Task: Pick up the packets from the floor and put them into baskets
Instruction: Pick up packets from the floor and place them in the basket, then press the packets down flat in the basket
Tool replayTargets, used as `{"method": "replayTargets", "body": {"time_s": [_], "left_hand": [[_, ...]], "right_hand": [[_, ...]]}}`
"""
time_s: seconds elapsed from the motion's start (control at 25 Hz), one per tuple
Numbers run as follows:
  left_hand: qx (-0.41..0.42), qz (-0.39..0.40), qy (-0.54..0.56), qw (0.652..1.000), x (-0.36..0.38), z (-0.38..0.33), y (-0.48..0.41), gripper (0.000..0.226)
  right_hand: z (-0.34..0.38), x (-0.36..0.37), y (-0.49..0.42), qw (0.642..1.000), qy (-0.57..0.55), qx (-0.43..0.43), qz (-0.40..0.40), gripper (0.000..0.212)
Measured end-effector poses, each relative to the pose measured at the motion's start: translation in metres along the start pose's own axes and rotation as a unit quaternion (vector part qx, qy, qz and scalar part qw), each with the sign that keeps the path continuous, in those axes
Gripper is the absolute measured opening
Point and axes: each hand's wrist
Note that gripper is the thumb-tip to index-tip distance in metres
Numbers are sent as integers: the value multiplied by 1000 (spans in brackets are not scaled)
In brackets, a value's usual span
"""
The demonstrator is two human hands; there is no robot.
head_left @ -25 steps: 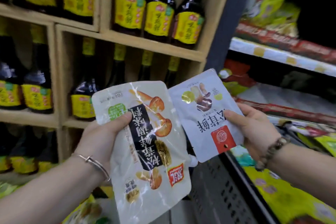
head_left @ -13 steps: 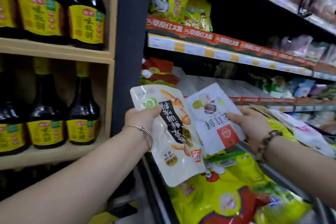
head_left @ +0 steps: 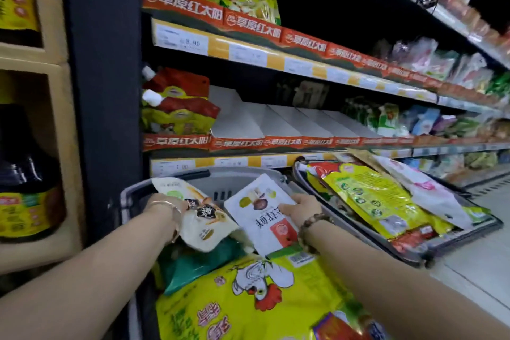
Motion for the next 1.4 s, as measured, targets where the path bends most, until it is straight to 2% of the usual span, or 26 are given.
{"method": "replayTargets", "body": {"time_s": [0.08, 0.16, 0.24, 0.32, 0.36, 0.4, 0.44, 0.52, 0.56, 0.6, 0.68, 0.76, 0.92, 1.16, 1.28, 1.4], "left_hand": [[17, -5, -92, 996, 2, -2, 1, 58], [27, -16, -138, 990, 1, -3, -2, 76], [68, -44, -218, 973, 0, -5, 5, 84], [181, -104, -340, 917, 3, -5, 13, 71], [241, -108, -382, 886, 4, -6, 17, 60], [277, -72, -396, 872, 6, -8, 21, 50], [278, 4, -396, 875, 9, -9, 26, 47], [201, 197, -412, 867, 18, -5, 35, 64], [173, 248, -459, 835, 23, -1, 38, 77], [162, 262, -515, 800, 26, 3, 40, 87], [153, 255, -563, 771, 31, 8, 40, 94], [149, 252, -573, 766, 36, 11, 38, 96], [149, 249, -590, 753, 42, 22, 35, 92], [150, 254, -583, 757, 37, 20, 34, 95], [178, 238, -546, 783, 25, 10, 38, 91], [267, 165, -449, 837, 6, -6, 48, 75]], "right_hand": [[1, 3, -5, 995, 95, 3, 4, 35], [2, 2, -8, 991, 130, -4, 13, 34], [2, 4, -9, 983, 183, -32, 2, 39], [2, 7, -7, 966, 243, -84, -30, 44], [2, 9, -6, 953, 271, -124, -49, 46], [2, 11, -4, 938, 294, -173, -62, 46], [2, 14, -2, 924, 306, -223, -58, 47], [0, 20, 0, 901, 320, -292, 7, 49], [-1, 24, 1, 890, 339, -300, 55, 51], [-2, 28, 0, 876, 369, -294, 103, 54], [-7, 35, -5, 840, 439, -269, 171, 58], [-11, 41, -11, 814, 487, -238, 210, 61], [-16, 48, -21, 799, 514, -180, 254, 65], [-8, 45, -16, 780, 539, -180, 262, 67], [9, 35, -8, 789, 523, -200, 253, 69], [30, 21, 2, 818, 490, -223, 204, 74]]}}
Point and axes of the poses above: each hand's wrist, its own y-axis away from the middle knuckle, its own x-axis out of the palm, z = x × y
